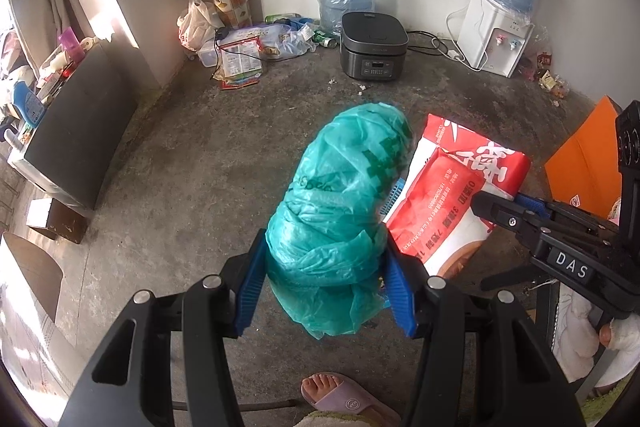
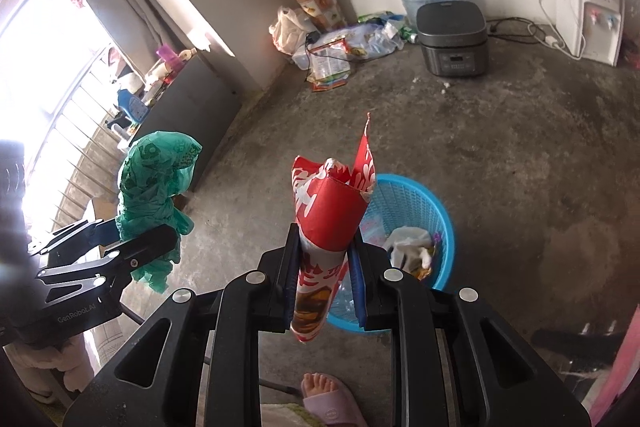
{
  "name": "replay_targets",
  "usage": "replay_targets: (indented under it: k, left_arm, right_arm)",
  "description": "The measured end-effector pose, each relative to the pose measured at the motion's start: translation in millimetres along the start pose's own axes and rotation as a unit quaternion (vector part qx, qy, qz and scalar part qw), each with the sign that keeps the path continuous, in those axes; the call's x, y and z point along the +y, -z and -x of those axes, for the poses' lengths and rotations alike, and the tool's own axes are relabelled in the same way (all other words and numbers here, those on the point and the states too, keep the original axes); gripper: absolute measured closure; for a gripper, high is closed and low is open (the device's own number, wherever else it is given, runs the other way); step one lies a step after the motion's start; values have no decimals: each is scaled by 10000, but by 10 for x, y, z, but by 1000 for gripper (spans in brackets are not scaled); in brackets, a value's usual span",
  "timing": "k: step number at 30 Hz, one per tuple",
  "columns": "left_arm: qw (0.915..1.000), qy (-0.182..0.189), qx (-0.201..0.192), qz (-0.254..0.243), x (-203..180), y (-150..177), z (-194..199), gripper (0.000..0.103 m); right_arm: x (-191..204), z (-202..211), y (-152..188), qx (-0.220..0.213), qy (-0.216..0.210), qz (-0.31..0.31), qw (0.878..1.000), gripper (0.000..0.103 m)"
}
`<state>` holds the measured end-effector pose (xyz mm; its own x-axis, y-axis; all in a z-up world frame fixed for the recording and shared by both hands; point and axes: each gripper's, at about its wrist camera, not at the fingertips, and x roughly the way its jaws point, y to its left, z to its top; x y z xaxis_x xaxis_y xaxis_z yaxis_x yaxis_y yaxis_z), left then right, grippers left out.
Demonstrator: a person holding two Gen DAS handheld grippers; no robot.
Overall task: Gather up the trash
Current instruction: 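Lift the snack bag and green bag and carry them over the wastebasket, then open both grippers to drop the snack bag and green bag in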
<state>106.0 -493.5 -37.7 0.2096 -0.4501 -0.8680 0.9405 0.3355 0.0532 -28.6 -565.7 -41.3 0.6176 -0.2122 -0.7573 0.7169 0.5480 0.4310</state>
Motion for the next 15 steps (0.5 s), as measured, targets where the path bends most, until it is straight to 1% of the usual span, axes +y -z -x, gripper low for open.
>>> replay_targets:
  k: [6, 11, 15]
  left_arm:
    - [10000, 8, 67, -14, -44, -32, -100, 50]
    - [9983, 385, 332, 297, 11, -107, -292, 50]
    - [9938, 728, 629, 549, 35, -167, -473, 49]
  right_arm:
    - [43, -50, -4, 8, 165, 374, 9992, 81]
    - [103, -144, -10, 0, 499, 993, 9938, 81]
    - [167, -188, 13, 19, 428, 1483, 9880, 79]
